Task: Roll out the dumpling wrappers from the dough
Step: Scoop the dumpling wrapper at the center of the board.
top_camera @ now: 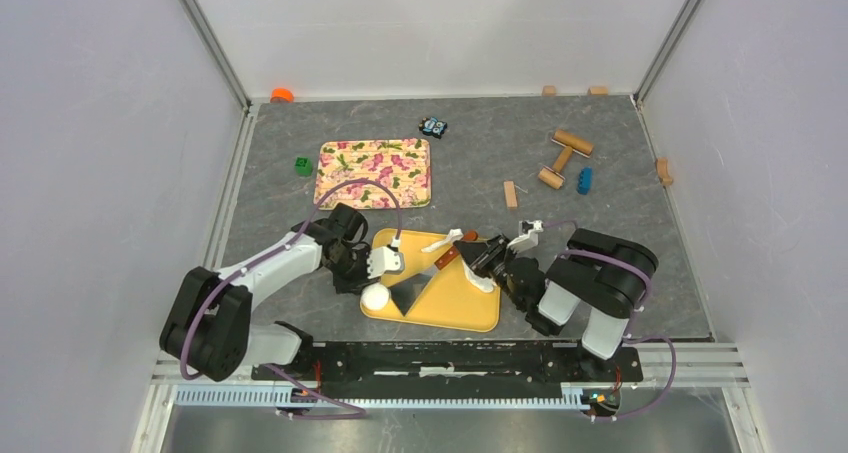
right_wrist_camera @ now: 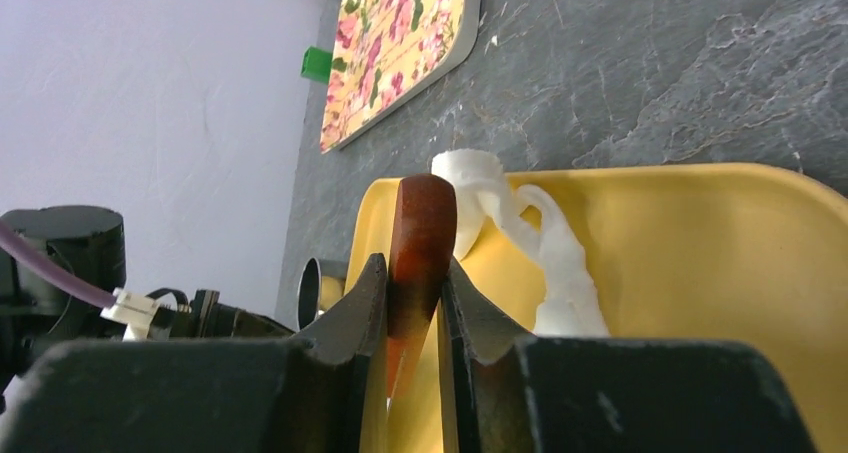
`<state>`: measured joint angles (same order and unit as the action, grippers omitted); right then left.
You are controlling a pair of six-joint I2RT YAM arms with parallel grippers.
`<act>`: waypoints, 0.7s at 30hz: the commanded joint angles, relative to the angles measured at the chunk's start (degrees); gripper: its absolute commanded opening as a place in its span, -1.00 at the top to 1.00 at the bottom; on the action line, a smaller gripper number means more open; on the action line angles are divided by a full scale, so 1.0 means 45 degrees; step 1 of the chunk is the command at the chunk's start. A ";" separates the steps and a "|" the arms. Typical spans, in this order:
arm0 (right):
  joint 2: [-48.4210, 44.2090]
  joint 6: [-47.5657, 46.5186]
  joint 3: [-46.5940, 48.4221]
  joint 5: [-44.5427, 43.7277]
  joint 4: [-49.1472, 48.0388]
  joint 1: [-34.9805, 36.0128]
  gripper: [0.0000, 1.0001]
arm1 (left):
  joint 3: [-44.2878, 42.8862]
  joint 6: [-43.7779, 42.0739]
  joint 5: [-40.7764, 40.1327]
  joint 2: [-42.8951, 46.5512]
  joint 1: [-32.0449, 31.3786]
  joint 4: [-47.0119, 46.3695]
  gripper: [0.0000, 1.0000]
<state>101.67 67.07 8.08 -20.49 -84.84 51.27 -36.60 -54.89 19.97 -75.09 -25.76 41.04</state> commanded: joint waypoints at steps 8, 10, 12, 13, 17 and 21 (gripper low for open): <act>0.0863 -0.2423 0.1049 -0.2018 -0.2949 0.1129 1.00 | 0.0421 0.0801 -0.0665 -0.0722 -0.0835 -0.1038 0.37; 0.1507 -0.2423 0.0865 -0.1753 -0.4701 0.1188 1.00 | 0.0400 0.0900 -0.0844 -0.0842 -0.0878 -0.1229 0.38; 0.2079 -0.2253 0.0673 -0.1527 -0.6072 0.1200 1.00 | 0.0398 0.1063 -0.1158 -0.0819 -0.0877 -0.1607 0.38; 0.2018 -0.2399 0.0573 -0.1515 -0.6089 0.1186 1.00 | 0.0321 0.1095 -0.1328 -0.0772 -0.0868 -0.1695 0.38; 0.1068 -0.3871 -0.0067 -0.2097 -0.6074 0.1149 1.00 | -0.0270 0.0994 -0.1366 -0.0192 -0.0656 -0.1135 0.30; 0.0404 -0.4169 -0.0226 -0.2017 -0.5952 0.1199 1.00 | -0.0982 0.1206 -0.1735 0.0638 -0.0571 -0.0656 0.08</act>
<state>103.68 61.36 9.78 -30.26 -85.14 55.59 -37.41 -51.35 13.41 -75.40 -28.77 38.83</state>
